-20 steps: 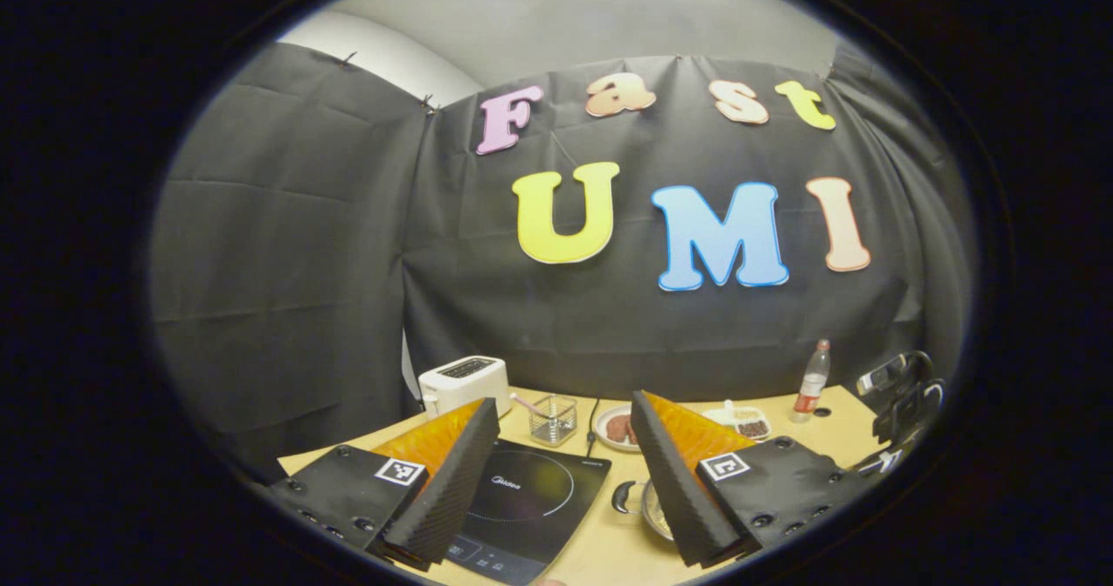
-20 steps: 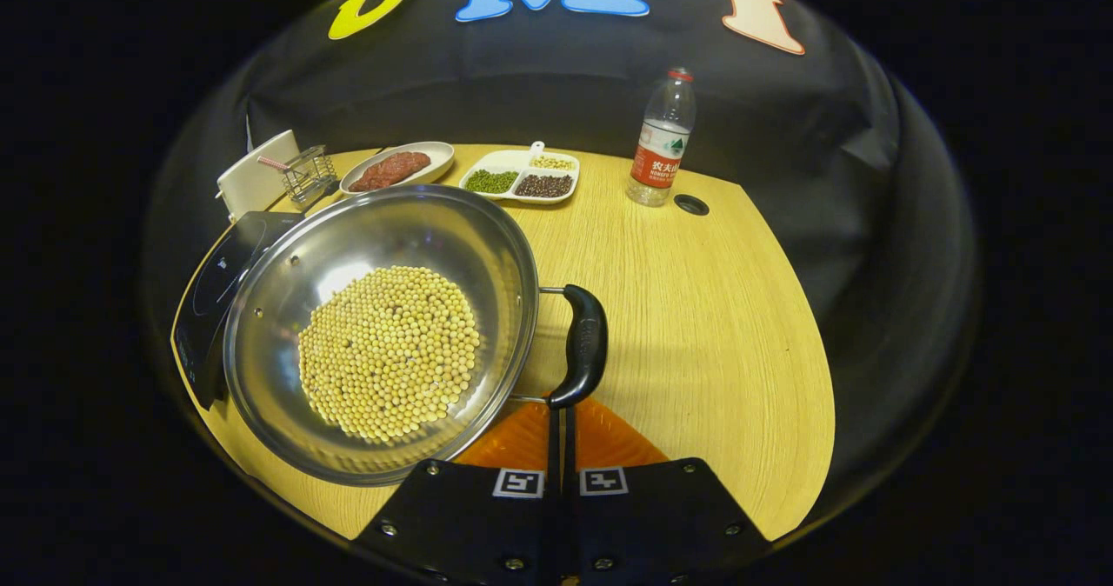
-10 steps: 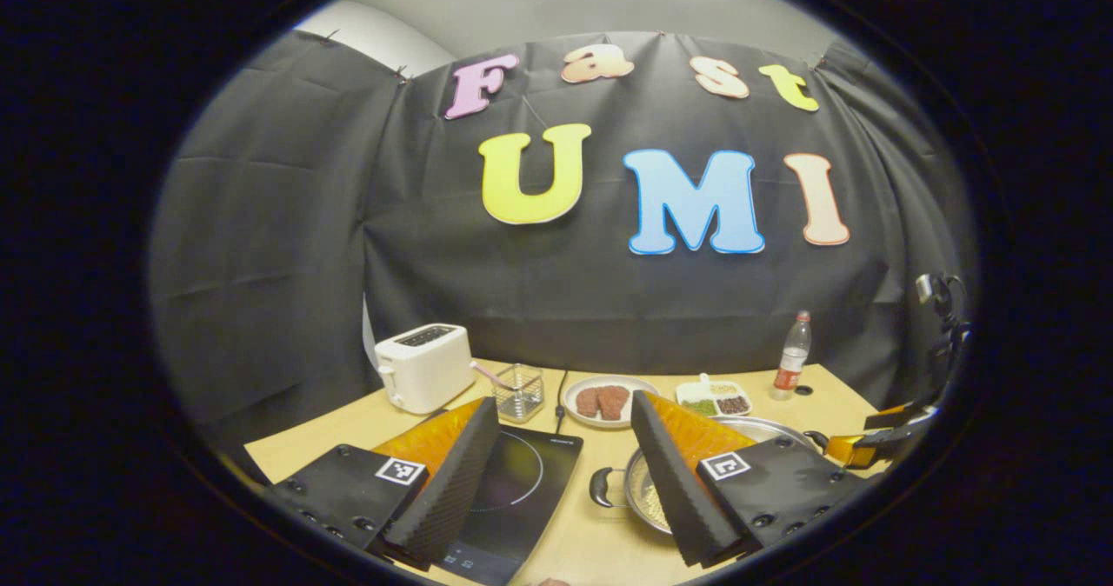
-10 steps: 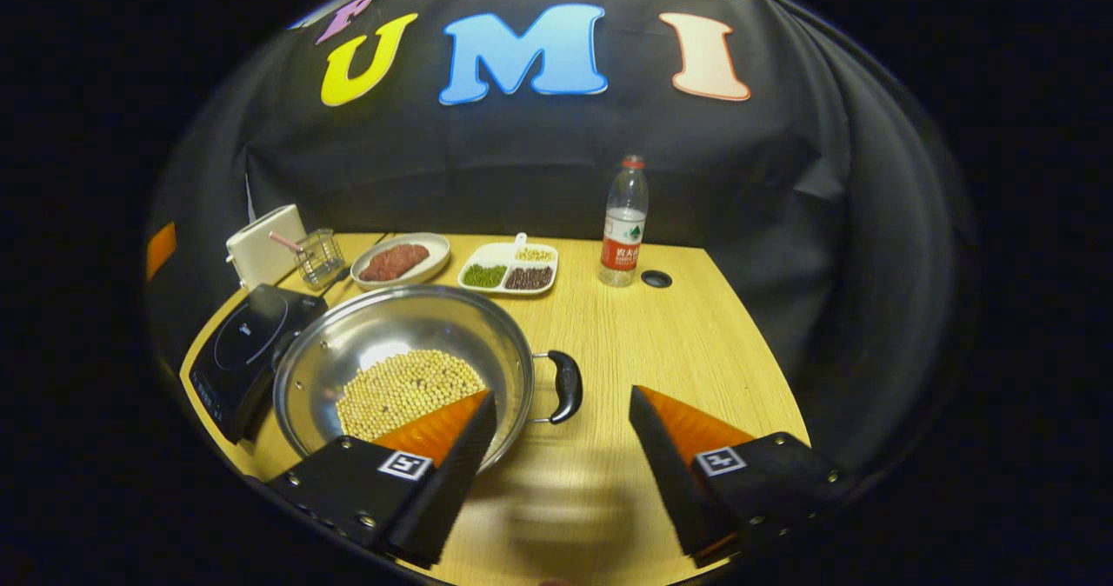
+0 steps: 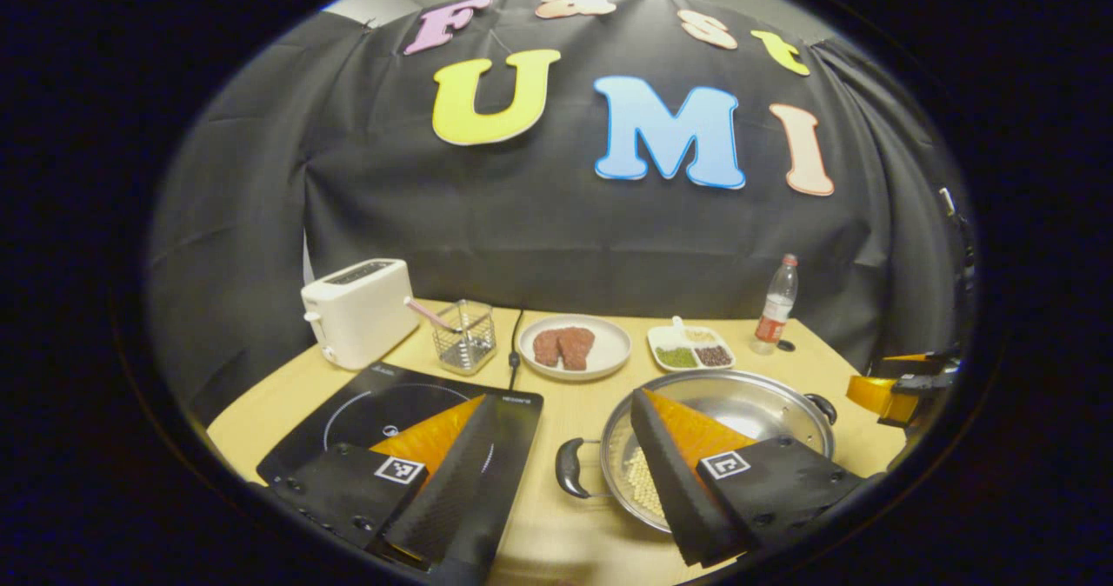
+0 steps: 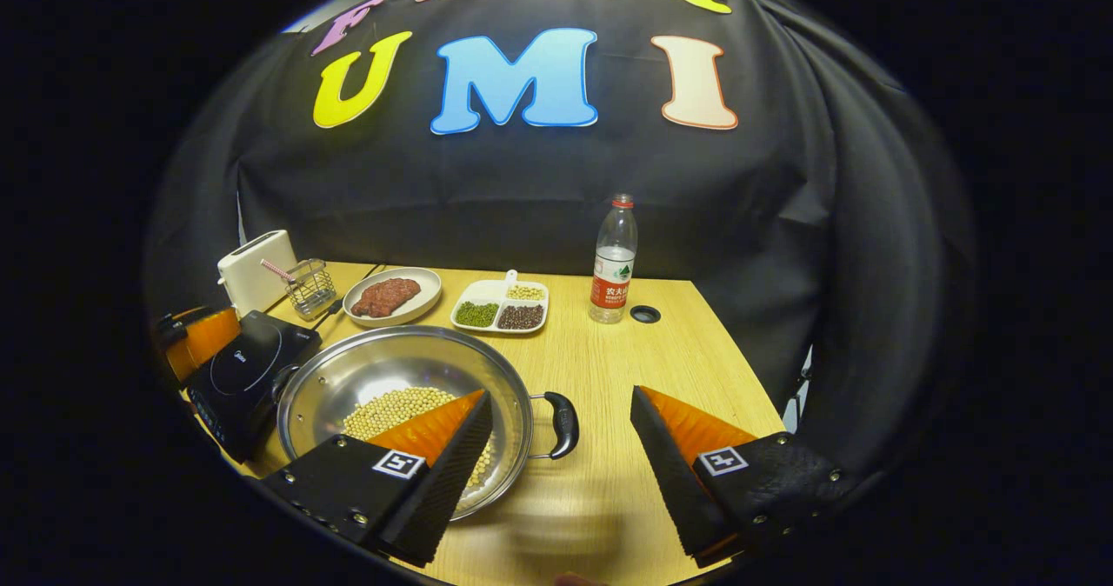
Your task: First push the handle of the pot to place it horizontally, then grasp the pot with both hands and set it on the induction cooktop.
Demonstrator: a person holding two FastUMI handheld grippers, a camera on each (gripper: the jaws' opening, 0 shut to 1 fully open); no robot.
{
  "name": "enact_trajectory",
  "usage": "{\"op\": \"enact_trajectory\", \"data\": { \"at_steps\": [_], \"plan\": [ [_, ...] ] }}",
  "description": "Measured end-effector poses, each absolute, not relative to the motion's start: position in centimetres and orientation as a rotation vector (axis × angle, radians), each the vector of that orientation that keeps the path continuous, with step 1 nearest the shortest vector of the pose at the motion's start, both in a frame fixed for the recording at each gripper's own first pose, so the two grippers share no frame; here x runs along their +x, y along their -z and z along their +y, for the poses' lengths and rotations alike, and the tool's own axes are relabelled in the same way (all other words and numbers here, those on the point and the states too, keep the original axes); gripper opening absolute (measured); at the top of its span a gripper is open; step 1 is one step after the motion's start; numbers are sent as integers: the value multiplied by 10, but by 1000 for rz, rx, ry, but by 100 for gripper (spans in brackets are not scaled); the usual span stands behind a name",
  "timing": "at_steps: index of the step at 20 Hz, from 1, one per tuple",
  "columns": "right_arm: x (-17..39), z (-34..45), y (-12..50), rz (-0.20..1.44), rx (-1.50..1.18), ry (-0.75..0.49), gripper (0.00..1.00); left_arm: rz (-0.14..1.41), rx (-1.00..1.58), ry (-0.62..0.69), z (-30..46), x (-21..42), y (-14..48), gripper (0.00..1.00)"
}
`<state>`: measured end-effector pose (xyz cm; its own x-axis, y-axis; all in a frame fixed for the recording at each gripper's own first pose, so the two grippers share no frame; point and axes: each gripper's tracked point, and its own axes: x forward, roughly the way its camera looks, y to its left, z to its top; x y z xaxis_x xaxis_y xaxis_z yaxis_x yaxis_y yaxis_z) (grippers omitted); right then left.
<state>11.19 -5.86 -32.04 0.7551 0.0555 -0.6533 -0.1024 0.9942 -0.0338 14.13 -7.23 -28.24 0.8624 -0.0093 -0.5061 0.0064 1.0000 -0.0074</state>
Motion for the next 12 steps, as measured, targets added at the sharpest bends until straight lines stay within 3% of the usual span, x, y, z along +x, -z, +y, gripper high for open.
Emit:
{"op": "enact_trajectory", "data": {
  "at_steps": [7,8,9,12],
  "plan": [
    [115,-53,346,787,-88,-84,98,708,-39,68,-88,148,352,100],
    [116,-52,349,794,-88,-81,99,731,-42,68,-88,148,361,95],
    [118,-52,352,802,-91,-78,99,751,-40,67,-88,148,369,100],
    [121,-53,364,824,-104,-72,98,795,-23,73,-88,148,383,100]
  ]
}}
